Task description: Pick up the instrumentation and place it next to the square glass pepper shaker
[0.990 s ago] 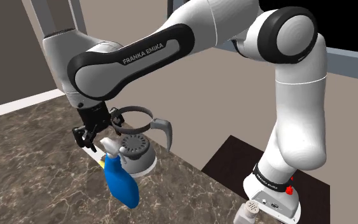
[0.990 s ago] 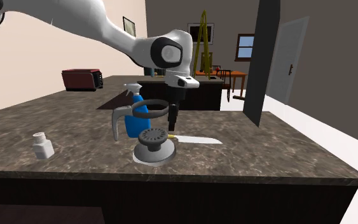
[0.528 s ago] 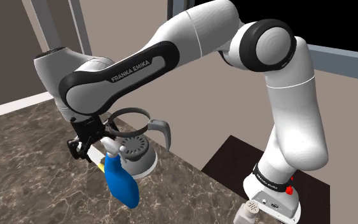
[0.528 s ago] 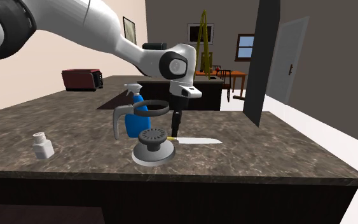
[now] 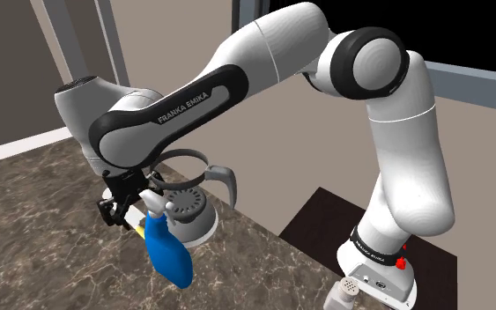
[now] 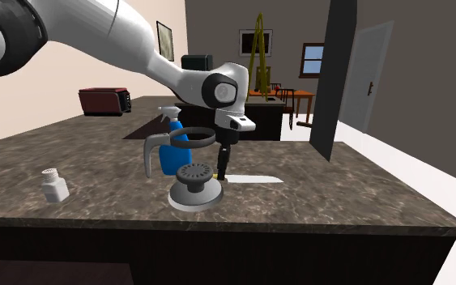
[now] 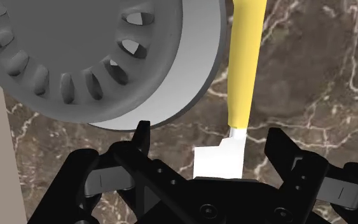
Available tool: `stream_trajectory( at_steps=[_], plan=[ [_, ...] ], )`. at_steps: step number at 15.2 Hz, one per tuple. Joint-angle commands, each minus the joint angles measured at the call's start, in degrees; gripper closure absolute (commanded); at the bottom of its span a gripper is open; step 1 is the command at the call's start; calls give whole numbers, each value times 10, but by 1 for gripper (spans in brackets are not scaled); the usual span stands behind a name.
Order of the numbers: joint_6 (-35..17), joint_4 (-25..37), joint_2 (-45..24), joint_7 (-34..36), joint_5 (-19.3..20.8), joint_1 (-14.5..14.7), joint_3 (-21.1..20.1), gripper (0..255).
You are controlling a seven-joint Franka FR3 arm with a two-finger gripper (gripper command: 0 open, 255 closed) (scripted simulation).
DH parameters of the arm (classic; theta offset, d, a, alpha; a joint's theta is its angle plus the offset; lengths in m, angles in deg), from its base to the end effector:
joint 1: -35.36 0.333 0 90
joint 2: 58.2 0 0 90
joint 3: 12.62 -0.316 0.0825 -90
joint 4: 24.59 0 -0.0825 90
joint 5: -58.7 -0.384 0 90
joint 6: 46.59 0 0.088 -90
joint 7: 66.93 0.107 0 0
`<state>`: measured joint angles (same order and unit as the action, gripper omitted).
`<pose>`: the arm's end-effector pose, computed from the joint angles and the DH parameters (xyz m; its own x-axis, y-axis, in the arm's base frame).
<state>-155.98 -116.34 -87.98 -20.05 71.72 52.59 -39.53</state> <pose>0.5131 0.4213 0.3421 0.9926 0.0026 -0.1216 0.0137 -0.9958 0.0910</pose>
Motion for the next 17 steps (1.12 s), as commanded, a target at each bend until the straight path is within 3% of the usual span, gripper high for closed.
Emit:
stream_trajectory(
  at_steps=[1,2,3,12,13,17],
  plan=[
    [0,0,0,0,0,0,0,0],
    [0,0,0,0,0,0,0,0],
    [0,0,0,0,0,0,0,255],
    [0,0,0,0,0,0,0,255],
    [0,0,0,0,0,0,0,0],
    [-107,-160,116,107,-69,-20,-18,0]
  ],
)
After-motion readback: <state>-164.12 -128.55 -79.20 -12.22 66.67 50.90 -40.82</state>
